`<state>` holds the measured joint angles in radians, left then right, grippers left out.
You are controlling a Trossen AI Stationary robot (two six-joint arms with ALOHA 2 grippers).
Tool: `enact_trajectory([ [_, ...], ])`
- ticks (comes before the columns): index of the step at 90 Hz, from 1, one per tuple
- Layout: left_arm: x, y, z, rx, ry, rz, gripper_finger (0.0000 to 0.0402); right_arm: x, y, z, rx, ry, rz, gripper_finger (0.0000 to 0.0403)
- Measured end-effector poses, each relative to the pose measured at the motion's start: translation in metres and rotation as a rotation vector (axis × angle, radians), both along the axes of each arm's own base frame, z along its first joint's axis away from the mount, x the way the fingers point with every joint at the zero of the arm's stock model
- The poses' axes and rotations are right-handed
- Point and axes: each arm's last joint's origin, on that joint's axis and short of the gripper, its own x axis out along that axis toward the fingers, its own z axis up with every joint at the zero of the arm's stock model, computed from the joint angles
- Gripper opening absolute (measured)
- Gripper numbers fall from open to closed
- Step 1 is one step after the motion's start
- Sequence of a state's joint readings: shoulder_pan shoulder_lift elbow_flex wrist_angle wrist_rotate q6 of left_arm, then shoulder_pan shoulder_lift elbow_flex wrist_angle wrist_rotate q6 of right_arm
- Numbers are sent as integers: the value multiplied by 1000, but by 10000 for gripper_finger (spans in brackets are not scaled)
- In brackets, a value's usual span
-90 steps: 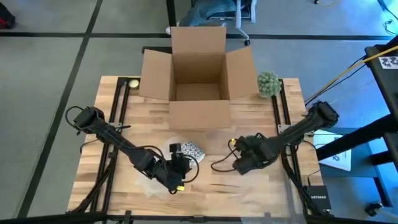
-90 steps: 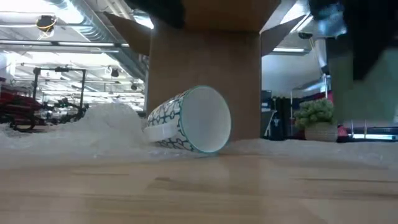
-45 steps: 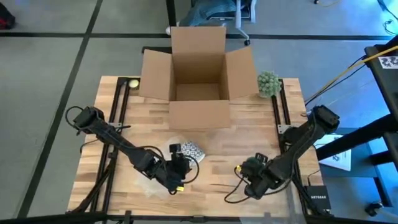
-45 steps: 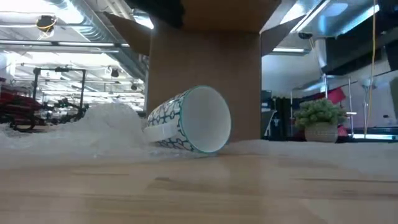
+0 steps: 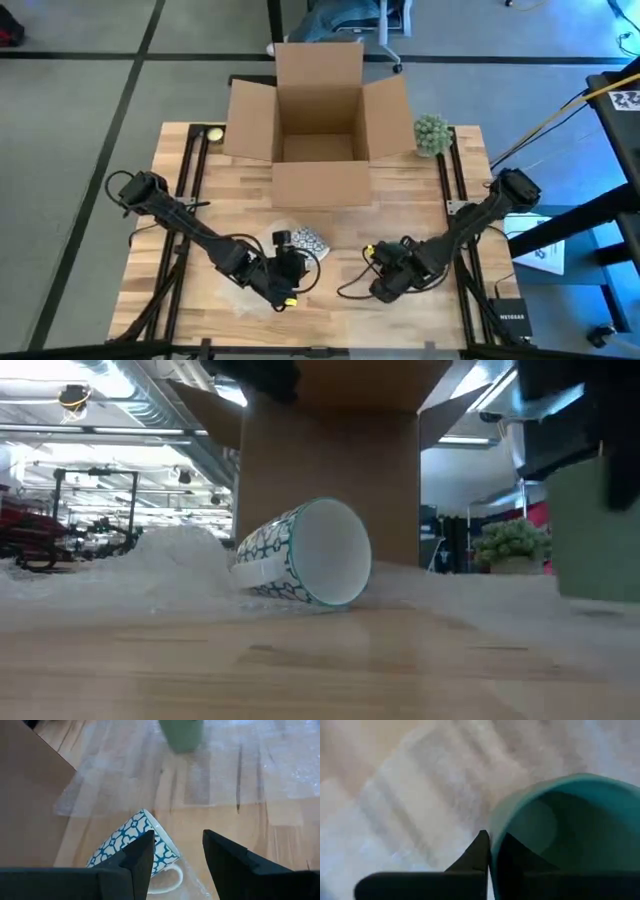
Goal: Wrap mug
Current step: Wrap the green mug with the right transparent bubble wrap
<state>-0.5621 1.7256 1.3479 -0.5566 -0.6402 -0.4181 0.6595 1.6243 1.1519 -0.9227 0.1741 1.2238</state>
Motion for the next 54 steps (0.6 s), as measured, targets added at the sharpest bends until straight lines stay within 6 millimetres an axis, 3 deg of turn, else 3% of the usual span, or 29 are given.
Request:
enact_trajectory([
  [13,2,-1,2,-14,-25,-2,153,-9,8,-7,-32,17,57,1],
  [34,5,-2,5,-21,-61,-14,153,-3,13,-23,-23,7,68,8],
  [54,8,3,4,-25,-62,6,153,-4,14,-25,15,45,77,85],
])
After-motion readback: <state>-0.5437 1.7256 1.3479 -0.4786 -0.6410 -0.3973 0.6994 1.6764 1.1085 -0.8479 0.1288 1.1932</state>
